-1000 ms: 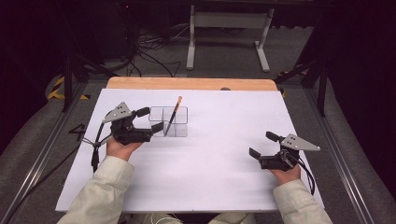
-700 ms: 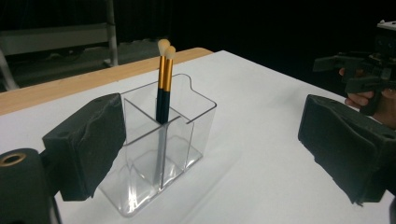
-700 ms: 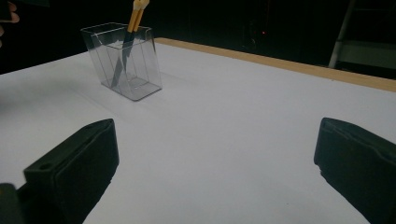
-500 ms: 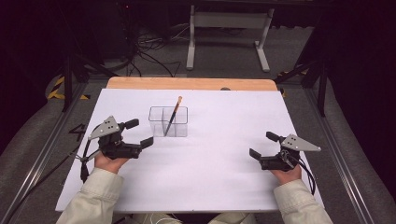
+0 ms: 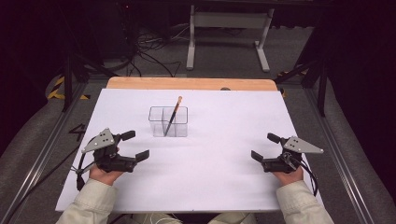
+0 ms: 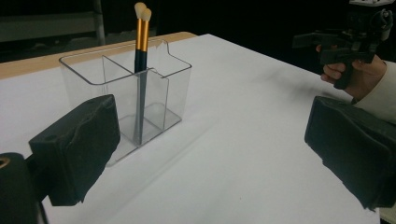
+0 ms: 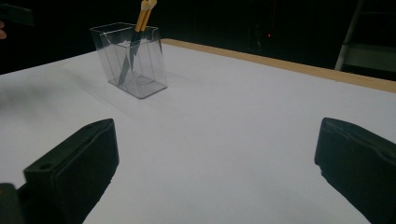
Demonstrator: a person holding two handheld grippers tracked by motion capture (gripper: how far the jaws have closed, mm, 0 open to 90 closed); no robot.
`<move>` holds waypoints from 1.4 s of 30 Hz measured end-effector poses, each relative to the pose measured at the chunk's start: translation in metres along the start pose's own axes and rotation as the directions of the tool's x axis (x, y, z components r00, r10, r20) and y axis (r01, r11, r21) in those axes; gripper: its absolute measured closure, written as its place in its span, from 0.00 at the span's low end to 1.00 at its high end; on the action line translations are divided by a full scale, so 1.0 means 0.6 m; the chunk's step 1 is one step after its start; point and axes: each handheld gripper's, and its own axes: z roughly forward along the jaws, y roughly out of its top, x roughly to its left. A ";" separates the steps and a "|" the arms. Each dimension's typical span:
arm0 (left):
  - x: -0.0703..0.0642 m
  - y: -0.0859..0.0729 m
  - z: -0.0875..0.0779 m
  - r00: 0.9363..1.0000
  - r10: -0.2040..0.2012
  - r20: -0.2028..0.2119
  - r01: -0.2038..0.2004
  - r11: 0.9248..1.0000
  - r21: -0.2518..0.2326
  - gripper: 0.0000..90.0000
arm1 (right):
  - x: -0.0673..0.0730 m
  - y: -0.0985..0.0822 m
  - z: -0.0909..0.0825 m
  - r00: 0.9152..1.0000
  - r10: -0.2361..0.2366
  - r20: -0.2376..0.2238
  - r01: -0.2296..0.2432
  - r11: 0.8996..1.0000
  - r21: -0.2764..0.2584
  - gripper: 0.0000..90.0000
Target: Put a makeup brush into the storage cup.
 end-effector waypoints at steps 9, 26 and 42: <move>0.001 -0.017 -0.014 1.000 -0.009 0.007 0.009 1.000 -0.007 0.04 | 0.003 -0.004 -0.004 1.000 -0.005 -0.005 0.005 1.000 -0.003 0.00; 0.008 -0.064 -0.038 0.998 -0.028 -0.051 0.028 1.000 -0.003 0.04 | 0.010 -0.019 -0.011 1.000 -0.023 -0.006 0.023 1.000 0.000 0.00; 0.011 -0.097 -0.032 0.995 -0.017 -0.101 0.021 0.999 0.038 0.04 | 0.012 -0.034 -0.009 1.000 -0.004 0.012 0.004 1.000 0.000 0.00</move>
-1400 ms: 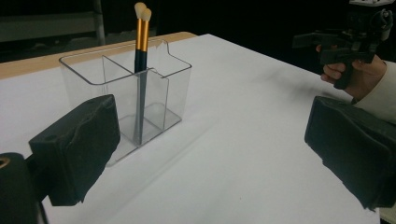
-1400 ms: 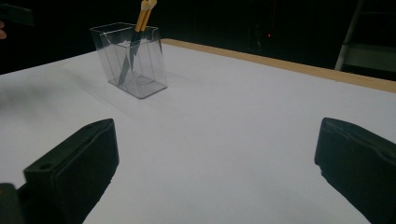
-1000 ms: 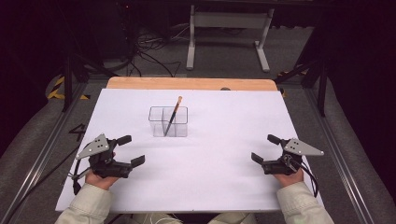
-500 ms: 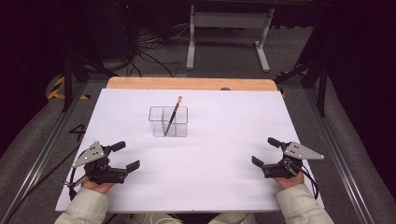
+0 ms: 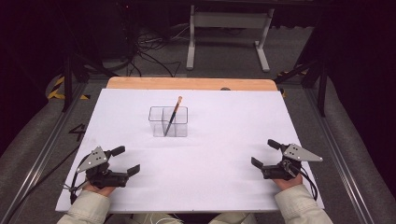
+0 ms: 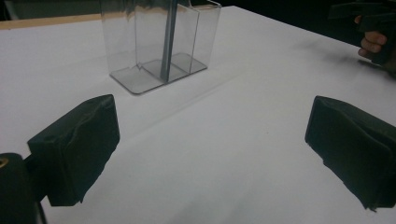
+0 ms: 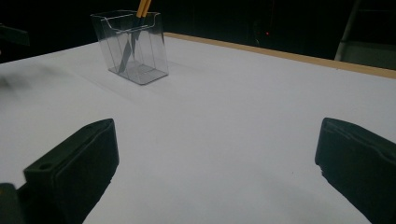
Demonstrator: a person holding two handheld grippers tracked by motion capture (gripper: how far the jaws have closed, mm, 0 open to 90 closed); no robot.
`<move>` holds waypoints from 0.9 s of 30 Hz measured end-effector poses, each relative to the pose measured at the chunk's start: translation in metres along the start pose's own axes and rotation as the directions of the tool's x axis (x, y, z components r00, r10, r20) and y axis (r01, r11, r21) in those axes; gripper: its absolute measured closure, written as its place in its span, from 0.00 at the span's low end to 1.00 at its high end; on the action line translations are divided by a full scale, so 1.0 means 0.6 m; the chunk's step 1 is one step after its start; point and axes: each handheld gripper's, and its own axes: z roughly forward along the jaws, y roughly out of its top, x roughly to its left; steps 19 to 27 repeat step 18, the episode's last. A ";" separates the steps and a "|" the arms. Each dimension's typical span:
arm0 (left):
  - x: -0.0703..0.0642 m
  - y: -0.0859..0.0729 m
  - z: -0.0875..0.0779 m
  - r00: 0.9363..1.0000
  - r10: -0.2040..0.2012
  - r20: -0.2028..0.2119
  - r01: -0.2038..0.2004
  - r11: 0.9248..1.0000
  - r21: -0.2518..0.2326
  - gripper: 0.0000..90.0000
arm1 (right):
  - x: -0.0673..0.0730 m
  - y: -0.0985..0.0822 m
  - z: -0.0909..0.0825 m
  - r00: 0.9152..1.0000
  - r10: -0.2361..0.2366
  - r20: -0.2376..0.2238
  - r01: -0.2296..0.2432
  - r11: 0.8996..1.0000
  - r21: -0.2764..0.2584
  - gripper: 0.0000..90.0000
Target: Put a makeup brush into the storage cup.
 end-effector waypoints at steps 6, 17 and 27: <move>0.004 -0.001 -0.002 1.000 -0.029 -0.004 0.029 0.999 -0.015 0.04 | -0.001 0.000 0.001 1.000 0.003 0.008 -0.003 1.000 0.000 0.00; 0.006 -0.001 -0.001 1.000 -0.017 -0.010 0.017 1.000 -0.026 0.04 | -0.001 0.000 0.002 1.000 0.003 -0.010 -0.003 1.000 -0.001 0.00; 0.006 -0.001 -0.001 1.000 -0.017 -0.010 0.017 1.000 -0.026 0.04 | -0.001 0.000 0.002 1.000 0.003 -0.010 -0.003 1.000 -0.001 0.00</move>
